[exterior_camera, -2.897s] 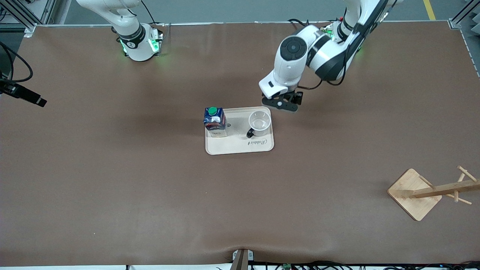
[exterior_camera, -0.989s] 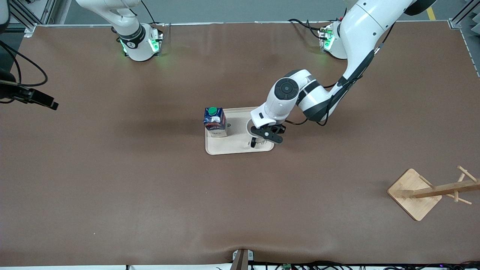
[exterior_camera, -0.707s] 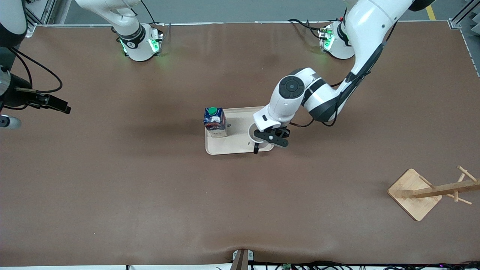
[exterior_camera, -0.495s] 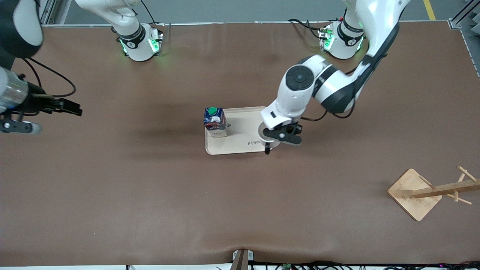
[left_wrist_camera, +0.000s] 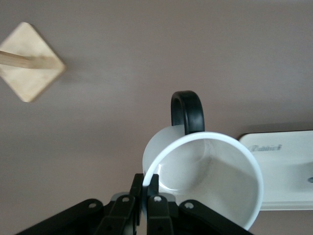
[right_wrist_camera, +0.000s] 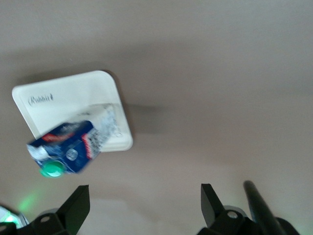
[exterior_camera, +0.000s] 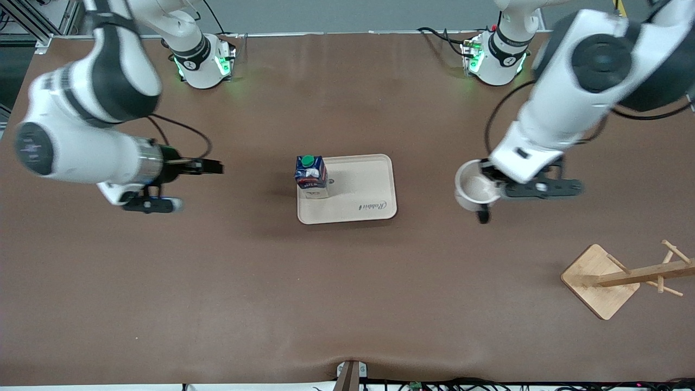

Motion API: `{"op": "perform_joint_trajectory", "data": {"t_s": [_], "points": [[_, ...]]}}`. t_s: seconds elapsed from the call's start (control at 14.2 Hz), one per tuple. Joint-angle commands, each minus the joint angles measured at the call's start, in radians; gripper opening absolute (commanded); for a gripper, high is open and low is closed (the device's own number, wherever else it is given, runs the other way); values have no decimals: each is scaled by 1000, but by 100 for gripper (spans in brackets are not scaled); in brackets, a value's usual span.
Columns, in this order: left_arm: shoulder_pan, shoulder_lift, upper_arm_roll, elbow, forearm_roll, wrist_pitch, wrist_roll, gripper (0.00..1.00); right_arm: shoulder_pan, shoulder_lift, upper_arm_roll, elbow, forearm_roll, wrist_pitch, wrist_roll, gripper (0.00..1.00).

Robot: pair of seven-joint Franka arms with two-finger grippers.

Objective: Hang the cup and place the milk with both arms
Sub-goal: 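Lift the mug with the left gripper while the right gripper reaches the milk, then carry the mug toward the stand while the right gripper grasps the milk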

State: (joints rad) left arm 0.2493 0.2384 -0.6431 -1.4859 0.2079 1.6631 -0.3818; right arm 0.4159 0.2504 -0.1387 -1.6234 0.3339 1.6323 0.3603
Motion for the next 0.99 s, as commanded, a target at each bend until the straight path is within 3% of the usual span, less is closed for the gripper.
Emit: {"op": "perform_joint_trajectory", "data": {"t_s": [0.0, 0.28, 0.57, 0.92], "points": [[120, 16, -9, 64, -18, -77, 214, 0, 130, -13, -12, -58, -15, 119, 185, 100], [231, -45, -6, 64, -22, -108, 415, 0, 250, 24, -12, -112, -35, 299, 265, 100], [364, -36, -6, 67, -57, -112, 584, 0, 346, 64, -10, -110, -191, 357, 451, 100], [459, 30, -3, 75, -53, -51, 744, 0, 379, 99, -10, -110, -200, 399, 471, 100]]}}
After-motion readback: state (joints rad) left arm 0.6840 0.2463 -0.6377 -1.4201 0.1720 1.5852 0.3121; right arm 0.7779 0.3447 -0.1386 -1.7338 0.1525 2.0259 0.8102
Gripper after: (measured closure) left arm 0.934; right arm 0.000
